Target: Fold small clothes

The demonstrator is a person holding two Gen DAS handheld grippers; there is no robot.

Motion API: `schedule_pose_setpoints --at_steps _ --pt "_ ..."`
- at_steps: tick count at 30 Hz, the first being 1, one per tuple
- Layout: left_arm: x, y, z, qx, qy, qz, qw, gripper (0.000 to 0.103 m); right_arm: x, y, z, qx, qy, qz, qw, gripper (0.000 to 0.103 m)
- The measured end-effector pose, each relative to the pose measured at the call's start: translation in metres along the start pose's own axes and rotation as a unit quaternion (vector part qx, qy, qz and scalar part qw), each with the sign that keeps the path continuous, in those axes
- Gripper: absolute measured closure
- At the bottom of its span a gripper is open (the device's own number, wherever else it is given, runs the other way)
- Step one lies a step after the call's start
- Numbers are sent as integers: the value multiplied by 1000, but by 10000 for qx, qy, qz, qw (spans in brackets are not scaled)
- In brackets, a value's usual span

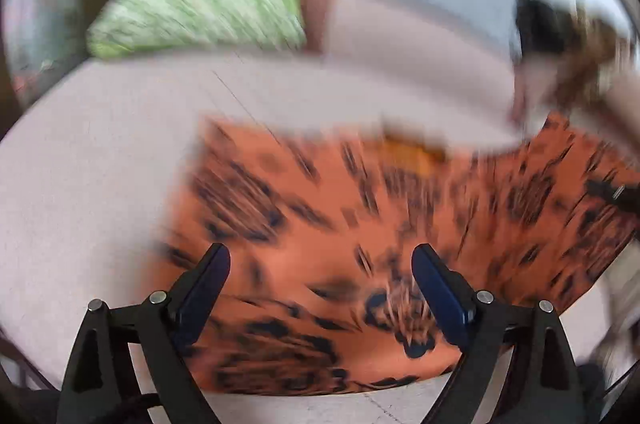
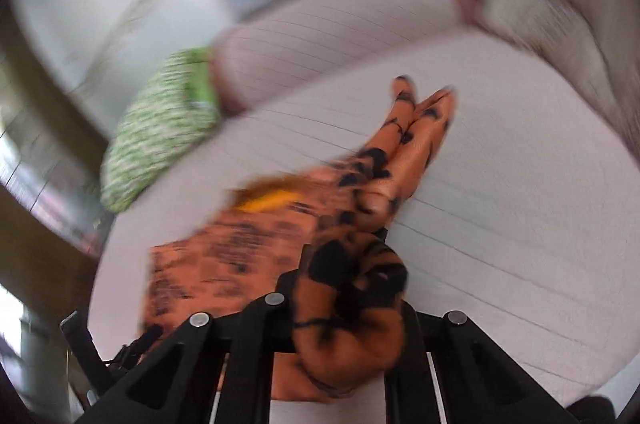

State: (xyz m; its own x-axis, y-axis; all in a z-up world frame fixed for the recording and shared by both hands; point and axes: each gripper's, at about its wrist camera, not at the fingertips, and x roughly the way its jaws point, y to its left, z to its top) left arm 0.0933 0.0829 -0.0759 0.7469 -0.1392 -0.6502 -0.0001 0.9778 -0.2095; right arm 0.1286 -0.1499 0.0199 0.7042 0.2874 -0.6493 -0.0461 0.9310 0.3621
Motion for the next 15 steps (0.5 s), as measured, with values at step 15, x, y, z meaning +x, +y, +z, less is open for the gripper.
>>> schedule_pose_setpoints --at_steps 15 --pt "-79 182 -23 -2770 -915 641 9544 10 140 216 -101 -1565 1671 320 9729 90"
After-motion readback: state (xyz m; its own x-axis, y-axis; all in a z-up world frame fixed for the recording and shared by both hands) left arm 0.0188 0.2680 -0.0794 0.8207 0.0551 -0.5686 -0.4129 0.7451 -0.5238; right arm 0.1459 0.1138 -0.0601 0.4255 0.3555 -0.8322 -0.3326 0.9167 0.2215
